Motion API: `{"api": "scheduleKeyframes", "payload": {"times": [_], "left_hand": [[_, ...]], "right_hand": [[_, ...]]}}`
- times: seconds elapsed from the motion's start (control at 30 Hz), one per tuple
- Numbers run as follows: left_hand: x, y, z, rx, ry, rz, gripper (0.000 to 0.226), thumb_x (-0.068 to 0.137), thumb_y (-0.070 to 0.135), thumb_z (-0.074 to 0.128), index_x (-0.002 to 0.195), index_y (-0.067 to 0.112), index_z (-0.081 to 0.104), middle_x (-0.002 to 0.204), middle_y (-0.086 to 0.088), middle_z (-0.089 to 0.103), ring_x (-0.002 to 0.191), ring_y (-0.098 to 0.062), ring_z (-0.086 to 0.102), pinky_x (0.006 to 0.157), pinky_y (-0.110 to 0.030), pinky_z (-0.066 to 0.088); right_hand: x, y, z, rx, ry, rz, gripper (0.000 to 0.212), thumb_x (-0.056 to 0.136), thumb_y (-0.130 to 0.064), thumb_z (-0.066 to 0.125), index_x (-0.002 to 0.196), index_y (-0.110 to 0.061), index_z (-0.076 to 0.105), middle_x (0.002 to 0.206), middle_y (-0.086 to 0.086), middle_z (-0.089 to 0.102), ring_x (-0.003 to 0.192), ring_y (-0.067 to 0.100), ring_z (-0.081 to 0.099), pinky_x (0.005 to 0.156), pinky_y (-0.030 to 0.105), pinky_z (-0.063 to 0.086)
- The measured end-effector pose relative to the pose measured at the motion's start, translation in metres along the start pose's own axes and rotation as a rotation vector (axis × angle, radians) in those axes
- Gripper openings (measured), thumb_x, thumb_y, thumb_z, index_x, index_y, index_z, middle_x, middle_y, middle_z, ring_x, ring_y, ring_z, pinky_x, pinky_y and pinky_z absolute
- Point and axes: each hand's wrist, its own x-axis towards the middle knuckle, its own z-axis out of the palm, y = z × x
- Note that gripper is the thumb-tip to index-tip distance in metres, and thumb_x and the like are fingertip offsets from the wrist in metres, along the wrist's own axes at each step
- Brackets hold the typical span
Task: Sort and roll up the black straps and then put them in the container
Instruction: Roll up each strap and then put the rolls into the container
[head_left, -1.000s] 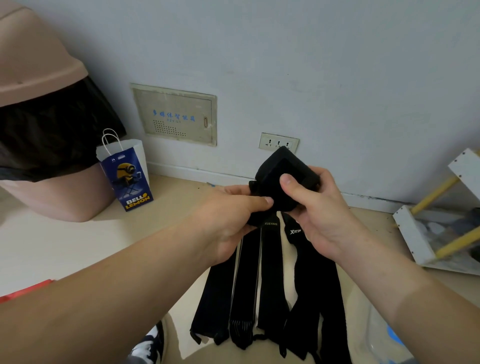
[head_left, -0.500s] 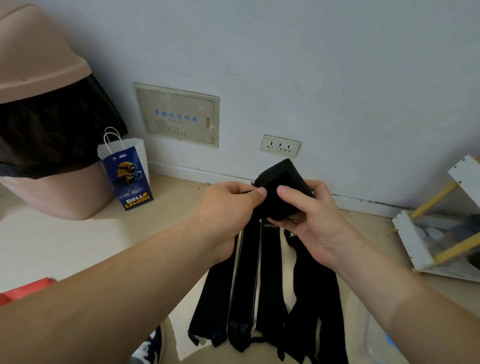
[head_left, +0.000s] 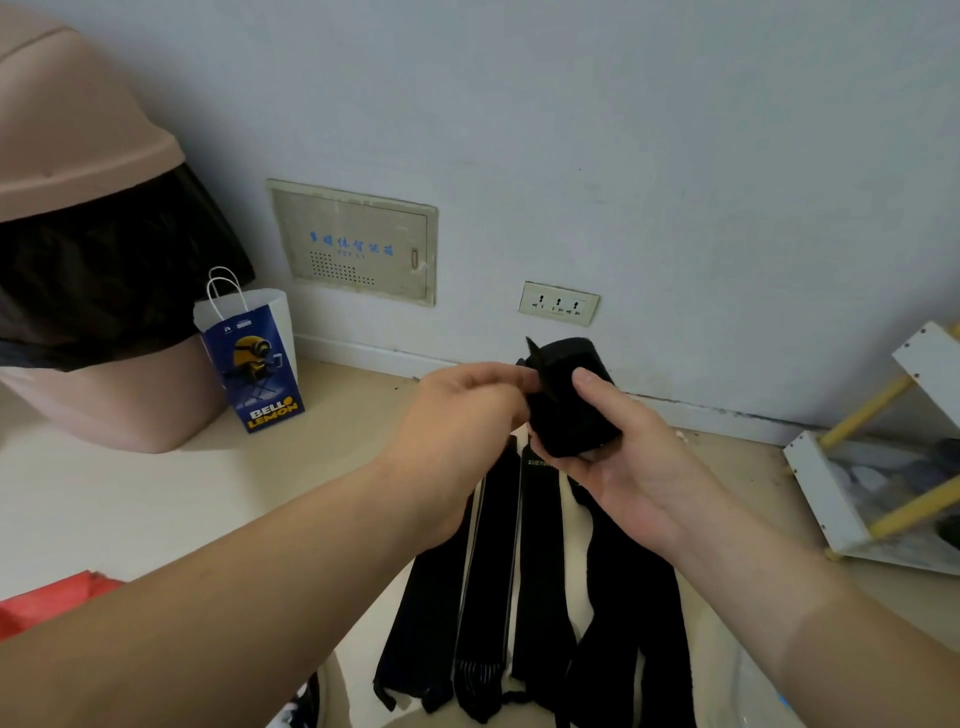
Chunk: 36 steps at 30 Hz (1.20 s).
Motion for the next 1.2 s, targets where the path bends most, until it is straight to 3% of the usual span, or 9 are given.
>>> {"api": "scheduleKeyframes", "payload": {"times": [0.1, 0.17, 0.33, 0.5, 0.63, 0.9, 1.07, 1.13, 1.2], "left_hand": [[-0.002, -0.003, 0.003, 0.093, 0.035, 0.105, 0.02, 0.098, 0.006, 0.068, 0.096, 0.019, 0.082, 0.082, 0.004, 0.076, 0.067, 0.005, 0.066, 0.063, -0.008, 0.049], [-0.001, -0.004, 0.005, 0.091, 0.041, 0.135, 0.014, 0.096, 0.006, 0.072, 0.096, 0.017, 0.081, 0.079, 0.004, 0.077, 0.064, 0.006, 0.067, 0.06, -0.007, 0.049], [0.003, -0.004, 0.003, 0.079, 0.068, 0.175, 0.007, 0.089, 0.011, 0.082, 0.089, 0.017, 0.08, 0.078, -0.001, 0.075, 0.066, -0.005, 0.065, 0.061, -0.012, 0.051], [0.002, -0.001, 0.003, 0.049, 0.13, 0.221, 0.011, 0.088, 0.017, 0.084, 0.083, 0.016, 0.074, 0.072, 0.004, 0.07, 0.062, -0.002, 0.062, 0.057, -0.011, 0.048], [0.002, 0.0, 0.001, 0.06, 0.149, 0.197, 0.018, 0.087, 0.026, 0.085, 0.085, 0.014, 0.071, 0.069, 0.005, 0.064, 0.058, -0.002, 0.056, 0.053, -0.013, 0.044], [0.002, -0.006, 0.003, 0.163, 0.054, 0.155, 0.02, 0.09, 0.026, 0.08, 0.08, 0.017, 0.066, 0.067, 0.007, 0.06, 0.059, -0.005, 0.052, 0.056, -0.016, 0.043], [0.007, -0.002, -0.002, 0.06, 0.062, 0.076, 0.007, 0.091, 0.008, 0.069, 0.086, 0.012, 0.067, 0.073, -0.001, 0.064, 0.071, -0.016, 0.062, 0.083, -0.043, 0.061], [0.012, -0.003, -0.005, 0.02, 0.142, 0.019, 0.015, 0.095, -0.002, 0.057, 0.09, 0.011, 0.064, 0.072, -0.003, 0.062, 0.07, -0.02, 0.063, 0.09, -0.049, 0.063], [0.016, -0.005, -0.01, 0.028, 0.212, -0.045, 0.02, 0.097, -0.003, 0.05, 0.1, 0.01, 0.065, 0.08, -0.006, 0.063, 0.074, -0.023, 0.064, 0.093, -0.049, 0.063]], "right_hand": [[-0.002, 0.004, 0.004, -0.023, -0.027, 0.021, 0.078, 0.079, -0.032, 0.09, 0.142, 0.002, 0.056, 0.129, 0.023, 0.073, 0.114, 0.031, 0.075, 0.097, 0.047, 0.061], [-0.005, 0.007, 0.009, -0.033, -0.045, 0.033, 0.086, 0.079, -0.035, 0.09, 0.146, 0.002, 0.05, 0.134, 0.024, 0.07, 0.119, 0.033, 0.074, 0.1, 0.051, 0.06], [-0.011, 0.008, 0.018, -0.057, 0.012, -0.031, 0.049, 0.099, -0.037, 0.073, 0.131, -0.006, 0.052, 0.122, 0.019, 0.074, 0.106, 0.028, 0.079, 0.098, 0.056, 0.061], [-0.023, 0.001, 0.024, -0.093, -0.104, -0.062, 0.099, 0.077, -0.081, 0.065, 0.146, -0.01, 0.052, 0.139, 0.012, 0.07, 0.125, 0.025, 0.071, 0.103, 0.051, 0.059], [-0.028, 0.002, 0.029, -0.16, -0.052, -0.093, 0.084, 0.07, -0.057, 0.084, 0.128, -0.006, 0.053, 0.131, 0.019, 0.07, 0.112, 0.026, 0.077, 0.099, 0.052, 0.06], [-0.019, 0.0, 0.022, -0.079, 0.03, -0.067, 0.032, 0.093, -0.029, 0.077, 0.105, -0.01, 0.056, 0.099, 0.011, 0.075, 0.096, 0.024, 0.078, 0.085, 0.042, 0.064], [-0.012, -0.006, 0.01, 0.028, 0.046, 0.023, 0.062, 0.075, -0.021, 0.078, 0.13, 0.004, 0.066, 0.125, 0.023, 0.075, 0.112, 0.036, 0.075, 0.086, 0.044, 0.064], [-0.01, -0.009, 0.004, 0.054, 0.067, 0.03, 0.054, 0.07, -0.016, 0.076, 0.12, 0.004, 0.072, 0.119, 0.02, 0.078, 0.116, 0.04, 0.073, 0.097, 0.052, 0.061], [-0.009, -0.012, 0.001, 0.035, 0.087, 0.017, 0.021, 0.08, -0.005, 0.07, 0.099, 0.001, 0.076, 0.101, 0.017, 0.08, 0.109, 0.04, 0.074, 0.103, 0.058, 0.057]]}}
